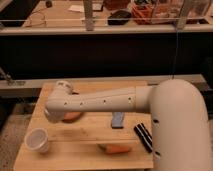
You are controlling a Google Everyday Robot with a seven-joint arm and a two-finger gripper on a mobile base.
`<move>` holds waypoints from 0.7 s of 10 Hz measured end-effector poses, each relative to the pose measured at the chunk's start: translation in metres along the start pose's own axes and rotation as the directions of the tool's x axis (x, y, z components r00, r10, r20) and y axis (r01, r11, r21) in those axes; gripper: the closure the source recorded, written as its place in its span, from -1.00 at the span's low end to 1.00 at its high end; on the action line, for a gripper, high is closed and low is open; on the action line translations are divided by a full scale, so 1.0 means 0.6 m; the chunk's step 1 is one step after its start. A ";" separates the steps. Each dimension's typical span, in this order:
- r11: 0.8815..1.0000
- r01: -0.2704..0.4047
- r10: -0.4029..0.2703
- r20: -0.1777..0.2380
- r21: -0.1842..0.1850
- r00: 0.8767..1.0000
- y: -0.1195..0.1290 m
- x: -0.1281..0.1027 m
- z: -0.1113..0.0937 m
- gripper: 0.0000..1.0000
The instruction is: Place the ceramic cup in the ceramic bowl
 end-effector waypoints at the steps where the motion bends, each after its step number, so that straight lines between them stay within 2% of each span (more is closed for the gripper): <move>1: 1.000 0.002 -0.003 0.010 0.011 1.000 0.000 0.002 -0.006 -0.60; 5: 1.000 -0.004 0.004 0.033 0.003 0.999 0.005 0.007 -0.013 -0.60; 7: 1.000 0.027 -0.027 0.079 0.003 0.997 0.007 0.003 -0.007 -0.60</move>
